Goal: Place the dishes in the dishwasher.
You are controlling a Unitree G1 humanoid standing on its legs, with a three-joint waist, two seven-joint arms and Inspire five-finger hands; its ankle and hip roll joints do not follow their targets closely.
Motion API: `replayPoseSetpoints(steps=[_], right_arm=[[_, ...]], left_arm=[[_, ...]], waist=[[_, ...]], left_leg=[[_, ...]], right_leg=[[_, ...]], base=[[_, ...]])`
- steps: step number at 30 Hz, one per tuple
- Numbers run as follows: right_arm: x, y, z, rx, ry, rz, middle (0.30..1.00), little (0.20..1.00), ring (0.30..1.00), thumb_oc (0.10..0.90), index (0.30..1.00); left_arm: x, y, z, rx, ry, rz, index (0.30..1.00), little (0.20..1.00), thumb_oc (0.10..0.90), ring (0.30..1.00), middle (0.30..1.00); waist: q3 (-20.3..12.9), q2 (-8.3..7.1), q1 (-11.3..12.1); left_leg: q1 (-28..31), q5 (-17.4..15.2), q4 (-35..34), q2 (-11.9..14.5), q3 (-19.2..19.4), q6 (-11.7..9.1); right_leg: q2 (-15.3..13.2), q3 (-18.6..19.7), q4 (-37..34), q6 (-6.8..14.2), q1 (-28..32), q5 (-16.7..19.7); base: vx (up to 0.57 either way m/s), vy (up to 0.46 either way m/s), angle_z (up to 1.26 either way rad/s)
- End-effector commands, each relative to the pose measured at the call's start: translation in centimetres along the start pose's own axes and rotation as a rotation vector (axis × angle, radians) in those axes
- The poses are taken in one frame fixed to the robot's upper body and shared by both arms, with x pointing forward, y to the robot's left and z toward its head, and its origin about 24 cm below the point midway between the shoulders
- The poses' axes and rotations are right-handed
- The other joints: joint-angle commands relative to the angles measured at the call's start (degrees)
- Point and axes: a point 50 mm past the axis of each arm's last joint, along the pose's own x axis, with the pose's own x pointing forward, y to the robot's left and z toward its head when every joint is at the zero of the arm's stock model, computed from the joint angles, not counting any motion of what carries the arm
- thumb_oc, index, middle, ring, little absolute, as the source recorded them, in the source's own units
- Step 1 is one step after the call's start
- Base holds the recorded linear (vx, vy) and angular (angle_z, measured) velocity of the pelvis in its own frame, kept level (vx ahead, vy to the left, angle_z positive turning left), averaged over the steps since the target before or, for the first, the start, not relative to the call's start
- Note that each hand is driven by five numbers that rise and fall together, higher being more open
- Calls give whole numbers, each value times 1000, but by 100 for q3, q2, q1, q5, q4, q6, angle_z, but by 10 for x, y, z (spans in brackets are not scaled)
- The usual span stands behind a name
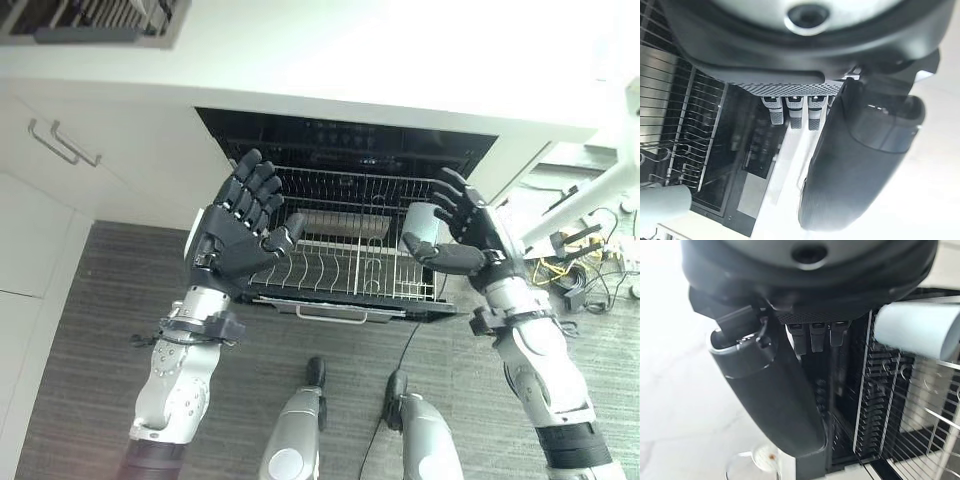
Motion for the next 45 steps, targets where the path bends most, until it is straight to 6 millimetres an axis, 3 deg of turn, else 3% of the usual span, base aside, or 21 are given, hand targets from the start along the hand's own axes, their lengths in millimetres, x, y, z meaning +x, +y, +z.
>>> replayPoseSetpoints(steps=[1,5,8,10,12,13,16,20,22,24,25,26,28,30,31,32,36,38,40,44,45], right_arm=[[13,6,45,40,-282,65,900,900,900,800,900],[-2,-5,42,2,-268,26,900,900,900,800,900],[-5,-5,41,16,-272,25,900,900,900,800,900],[-5,-6,43,10,-279,37,900,900,900,800,900],[-5,-8,42,2,-274,31,900,900,900,800,900],[-4,-9,42,5,-276,31,900,900,900,800,900],[-6,-11,40,9,-279,39,900,900,900,800,900],[-12,-16,41,-20,-271,31,900,900,900,800,900],[-6,-15,43,-32,-270,35,900,900,900,800,900],[-7,-19,45,-46,-271,24,900,900,900,800,900],[-8,-20,45,-56,-274,17,900,900,900,800,900],[-10,-23,47,-70,-281,4,900,900,900,800,900],[-11,-26,48,-95,-284,-11,900,900,900,800,900],[-10,-26,49,-103,-282,3,900,900,900,800,900],[-12,-27,50,-111,-275,28,900,900,900,800,900],[-13,-29,52,-119,-271,32,900,900,900,800,900],[-11,-35,56,-139,-265,36,900,900,900,800,900],[-12,-38,60,-156,-266,37,900,900,900,800,900],[-8,-40,63,-169,-271,38,900,900,900,800,900],[-4,-38,70,-165,-303,14,900,900,900,800,900],[-4,-40,72,-158,-321,-25,900,900,900,800,900]], left_arm=[[-4,-13,25,46,-149,-131,900,900,800,900,900],[-15,-4,26,59,-109,-134,900,900,800,900,900],[-17,2,28,83,-99,-126,900,900,800,900,900],[-18,5,30,85,-107,-114,900,900,800,900,900],[-17,7,30,74,-115,-106,900,900,800,900,900],[-16,8,29,63,-116,-103,900,900,800,900,900],[-19,11,24,45,-108,-85,900,900,800,900,900],[-24,15,21,4,-103,-71,900,900,800,900,900],[-20,12,19,-8,-94,-81,900,900,800,900,900],[-18,9,18,-13,-92,-92,900,900,800,900,900],[-18,7,18,-18,-95,-102,900,900,800,900,900],[-18,5,18,-31,-98,-112,900,900,800,900,900],[-18,3,18,-48,-98,-121,900,900,800,900,900],[-20,3,19,-46,-109,-114,900,900,800,900,900],[-27,6,23,-51,-133,-86,900,900,800,900,900],[-30,7,24,-59,-141,-76,900,900,800,900,900],[-34,10,19,-65,-149,-75,900,900,800,900,900],[-35,10,21,-62,-163,-81,900,900,800,900,900],[-36,12,24,-61,-178,-78,900,900,800,900,900],[-28,14,33,-60,-196,-82,900,900,800,900,900],[-21,13,36,-51,-198,-104,900,900,800,900,900]], waist=[[-912,87,-65],[-1086,47,-167],[-1157,96,-174],[-1176,156,-182],[-1214,99,-242],[-1229,67,-236],[-1326,-41,-185],[-1370,-11,-233],[-1397,41,-270],[-1354,-57,-260],[-1288,-124,-239],[-1201,-210,-251],[-1128,-266,-307],[-1120,-198,-327],[-1236,-98,-291],[-1283,-71,-294],[-1424,-18,-410],[-1482,53,-452],[-1513,198,-433],[-1549,255,-479],[-1542,187,-481]], left_leg=[[365,-557,80,58,101,-5],[644,-776,80,-211,16,166],[724,-820,80,-192,95,254],[725,-781,80,-161,98,296],[713,-741,80,-306,-11,296],[715,-734,80,-360,-14,293],[720,-751,80,-494,130,279],[763,-694,80,-429,255,242],[908,-679,80,-365,417,210],[1068,-403,80,-409,674,101],[1031,12,80,-390,772,-65],[967,398,89,-180,1037,-220],[923,384,80,219,1209,-251],[857,223,80,417,879,-243],[545,399,80,732,217,-366],[430,608,80,943,-17,-458],[292,1062,80,1773,-379,-691],[397,1055,80,1868,-429,-742],[516,946,80,1738,-593,-780],[762,137,80,1476,-161,-757],[817,-274,80,1221,-157,-637]], right_leg=[[-182,247,-434,314,181,365],[-278,466,-434,449,406,736],[-143,123,-434,455,660,978],[248,-30,-434,371,818,804],[928,209,-434,147,918,504],[1051,223,-434,90,952,422],[1130,197,-434,-34,987,113],[1126,255,-434,-60,990,71],[1170,270,-434,-208,1045,-201],[1039,249,-434,-322,1136,-335],[956,240,-434,-380,1194,-332],[830,162,-434,-419,1227,-285],[736,94,-434,-429,1228,-217],[780,188,-434,-399,1228,-210],[901,460,-434,-412,1138,-228],[914,572,-434,-426,1123,-259],[651,677,-434,-414,1051,-321],[493,667,-434,-369,994,-322],[389,753,-434,-299,930,-316],[-56,763,-434,87,822,-74],[-292,858,-434,327,793,69]], base=[[112,338,-30],[59,297,-27],[10,152,-25],[-13,79,-29],[-1,-10,-33],[9,-42,-23],[58,-80,-27],[78,-93,-10],[89,-147,5],[52,-106,9],[8,-94,8],[-23,-56,13],[-36,51,20],[-9,276,31],[8,436,3],[35,484,-44],[29,408,-68],[-5,511,-26],[-9,584,-18],[-45,597,-15],[-28,694,-4]])
